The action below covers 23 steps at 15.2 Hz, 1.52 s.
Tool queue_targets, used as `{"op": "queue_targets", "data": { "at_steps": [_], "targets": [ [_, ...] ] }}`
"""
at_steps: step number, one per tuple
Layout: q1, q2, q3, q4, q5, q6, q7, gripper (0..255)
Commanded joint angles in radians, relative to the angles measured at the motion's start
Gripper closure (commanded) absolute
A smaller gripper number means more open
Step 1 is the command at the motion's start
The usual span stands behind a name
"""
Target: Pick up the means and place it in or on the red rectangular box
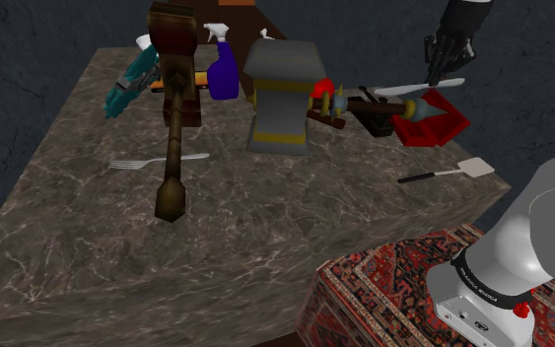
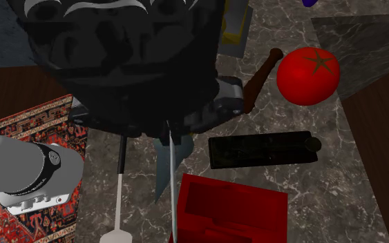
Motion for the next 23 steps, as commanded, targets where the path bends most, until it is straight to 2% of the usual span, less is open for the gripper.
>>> {"op": "queue_targets", "data": {
  "at_steps": [1,7,12,23],
  "targets": [
    [-0.005,0.034,-0.051,0.039,-0.017,0.008,-0.056,255],
    [-0.003,0.141,-0.201,0.171,-0.037,0.025,-0.215,255],
    [0.027,0.267,-0.349,0.307,-0.009,0.044,-0.364,255],
    [0.024,0.278,-0.39,0.173,-0.025,0.191,-0.354,255]
  ]
}}
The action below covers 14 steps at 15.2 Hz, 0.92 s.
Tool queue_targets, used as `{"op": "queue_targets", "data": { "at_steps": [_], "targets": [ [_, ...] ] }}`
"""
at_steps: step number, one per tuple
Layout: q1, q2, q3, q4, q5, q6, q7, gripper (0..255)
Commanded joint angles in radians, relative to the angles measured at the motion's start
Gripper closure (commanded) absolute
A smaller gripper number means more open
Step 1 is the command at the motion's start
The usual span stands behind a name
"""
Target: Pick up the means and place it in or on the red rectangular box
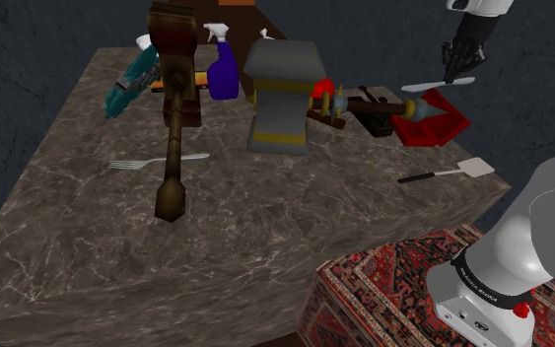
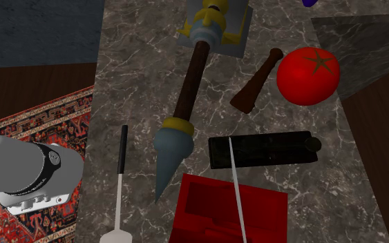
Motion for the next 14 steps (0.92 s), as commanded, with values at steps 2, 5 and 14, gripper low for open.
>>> {"op": "queue_targets", "data": {
  "at_steps": [2,5,14],
  "targets": [
    [0.0,0.006,-0.011,-0.033,-0.003,0.039,0.003,255],
    [0.002,0.017,-0.027,-0.065,-0.004,0.081,0.002,255],
    [0.004,0.025,-0.036,-0.081,-0.004,0.105,0.002,255]
  ]
}}
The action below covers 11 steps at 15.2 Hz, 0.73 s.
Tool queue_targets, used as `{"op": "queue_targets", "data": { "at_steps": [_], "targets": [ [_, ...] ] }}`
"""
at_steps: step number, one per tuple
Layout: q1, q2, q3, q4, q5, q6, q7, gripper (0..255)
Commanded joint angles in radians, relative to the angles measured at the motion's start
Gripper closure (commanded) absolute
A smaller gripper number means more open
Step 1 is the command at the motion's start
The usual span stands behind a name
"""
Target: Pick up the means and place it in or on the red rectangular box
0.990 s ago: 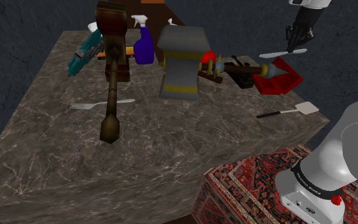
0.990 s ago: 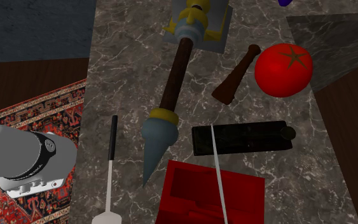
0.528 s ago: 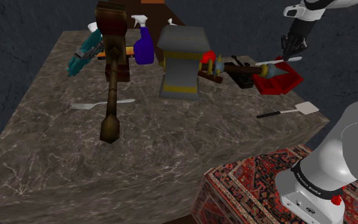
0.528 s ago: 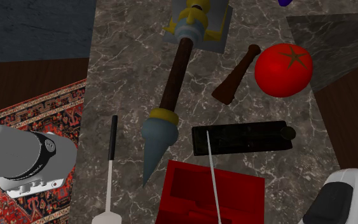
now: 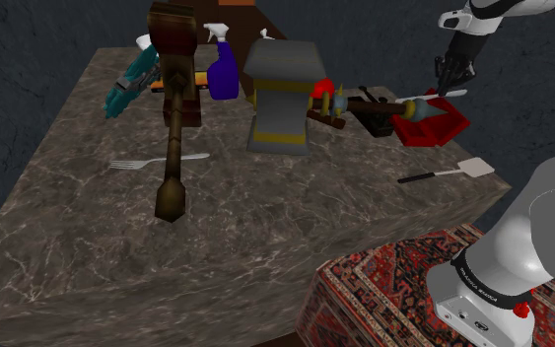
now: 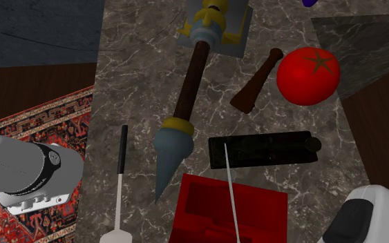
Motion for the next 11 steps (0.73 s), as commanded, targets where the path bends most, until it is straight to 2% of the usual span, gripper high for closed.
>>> {"op": "queue_targets", "data": {
  "at_steps": [1,6,10,11],
  "targets": [
    [0.0,0.0,0.0,0.0,0.0,0.0,0.0,0],
    [0.0,0.0,0.0,0.0,0.0,0.0,0.0,0],
    [-0.004,-0.033,0.051,0.099,0.005,-0.132,0.005,0],
    [-0.004,-0.033,0.051,0.099,0.006,-0.132,0.005,0]
  ]
}}
